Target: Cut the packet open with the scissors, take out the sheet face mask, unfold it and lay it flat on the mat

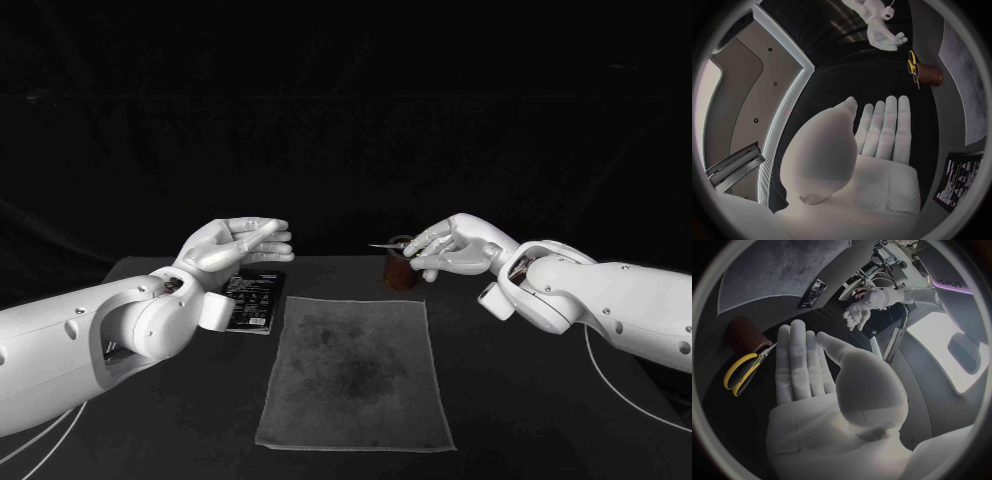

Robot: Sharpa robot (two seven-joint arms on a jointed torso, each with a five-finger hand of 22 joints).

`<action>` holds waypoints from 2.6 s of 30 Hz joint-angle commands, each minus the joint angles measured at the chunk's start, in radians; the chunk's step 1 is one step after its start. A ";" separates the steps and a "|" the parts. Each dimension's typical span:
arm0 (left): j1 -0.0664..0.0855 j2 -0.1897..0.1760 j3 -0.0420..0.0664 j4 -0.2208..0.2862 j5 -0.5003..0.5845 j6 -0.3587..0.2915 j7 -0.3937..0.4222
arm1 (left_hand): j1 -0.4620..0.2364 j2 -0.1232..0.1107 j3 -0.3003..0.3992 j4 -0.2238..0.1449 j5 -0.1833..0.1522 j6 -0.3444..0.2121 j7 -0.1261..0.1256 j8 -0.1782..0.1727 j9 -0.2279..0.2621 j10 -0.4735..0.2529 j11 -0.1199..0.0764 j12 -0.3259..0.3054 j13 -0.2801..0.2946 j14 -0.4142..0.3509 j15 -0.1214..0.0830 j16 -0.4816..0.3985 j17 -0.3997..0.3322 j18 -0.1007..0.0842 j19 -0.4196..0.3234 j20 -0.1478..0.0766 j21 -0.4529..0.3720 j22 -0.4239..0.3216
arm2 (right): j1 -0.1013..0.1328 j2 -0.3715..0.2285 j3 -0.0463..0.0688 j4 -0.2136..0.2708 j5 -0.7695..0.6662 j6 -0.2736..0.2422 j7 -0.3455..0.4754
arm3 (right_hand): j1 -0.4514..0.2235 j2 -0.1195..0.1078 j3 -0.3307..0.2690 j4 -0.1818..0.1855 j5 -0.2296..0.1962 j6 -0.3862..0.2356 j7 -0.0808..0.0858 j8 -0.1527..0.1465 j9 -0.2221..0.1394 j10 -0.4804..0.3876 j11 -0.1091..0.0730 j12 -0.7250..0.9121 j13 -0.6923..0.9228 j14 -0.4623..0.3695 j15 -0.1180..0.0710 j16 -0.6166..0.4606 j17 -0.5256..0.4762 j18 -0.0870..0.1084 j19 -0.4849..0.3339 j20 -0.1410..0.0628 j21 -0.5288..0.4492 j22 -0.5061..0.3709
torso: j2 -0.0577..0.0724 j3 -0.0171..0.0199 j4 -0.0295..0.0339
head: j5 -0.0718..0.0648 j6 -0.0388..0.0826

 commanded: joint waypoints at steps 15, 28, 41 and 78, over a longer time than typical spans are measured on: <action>0.016 -0.049 0.001 0.064 0.032 0.078 -0.012 | -0.014 -0.017 -0.003 0.002 -0.004 -0.006 0.008 -0.008 -0.002 -0.001 0.003 -0.015 0.000 0.002 0.003 -0.009 0.005 0.004 0.003 0.001 0.002 0.000 | 0.133 -0.027 0.009 -0.042 -0.453 0.112 -0.320 | -0.039 -0.061 -0.029 0.007 0.050 0.017 -0.014 -0.020 0.012 -0.008 -0.010 0.005 0.045 0.107 -0.029 0.252 0.254 0.005 0.087 -0.041 0.156 0.101 | 0.048 0.0069 0.0024 | -0.056 0.040; 0.022 -0.052 0.001 0.083 0.040 0.074 -0.010 | -0.016 -0.018 -0.004 0.002 -0.004 -0.007 0.009 -0.009 -0.002 -0.002 0.004 -0.017 0.000 0.002 0.004 -0.010 0.006 0.004 0.002 0.001 0.002 -0.001 | 0.153 -0.025 0.017 -0.018 -0.719 0.010 -0.426 | -0.044 -0.104 -0.021 0.047 0.030 -0.024 0.005 -0.040 0.024 -0.188 0.022 -0.010 0.037 0.144 -0.003 0.706 0.652 -0.016 0.177 -0.028 0.334 0.298 | 0.068 0.0101 0.0022 | -0.069 0.054; 0.024 -0.045 0.001 0.085 0.041 0.072 -0.015 | -0.017 -0.019 -0.005 0.002 -0.004 -0.007 0.010 -0.010 -0.002 -0.001 0.004 -0.018 0.001 0.002 0.004 -0.011 0.006 0.004 0.002 0.001 0.001 -0.001 | 0.156 -0.004 0.018 -0.021 -0.808 0.014 -0.467 | 0.079 -0.082 -0.235 0.144 0.039 -0.072 0.004 -0.085 0.032 -0.355 0.041 0.014 -0.015 0.106 0.017 0.824 0.706 -0.010 0.130 -0.006 0.360 0.335 | 0.077 0.0084 0.0044 | -0.067 0.056; 0.030 -0.036 0.001 0.078 0.039 0.066 -0.032 | -0.018 -0.021 -0.006 0.000 -0.004 -0.009 0.014 -0.012 -0.002 -0.003 0.007 -0.022 0.001 0.003 0.005 -0.012 0.009 0.004 0.001 0.002 0.001 -0.002 | 0.152 0.071 0.011 -0.139 -0.763 0.127 -0.467 | 0.183 -0.089 -0.289 0.326 0.032 -0.049 0.002 -0.100 0.048 -0.310 0.027 0.109 -0.014 0.144 0.003 0.948 0.872 -0.058 0.260 -0.006 0.583 0.666 | 0.111 0.0095 0.0171 | -0.072 0.056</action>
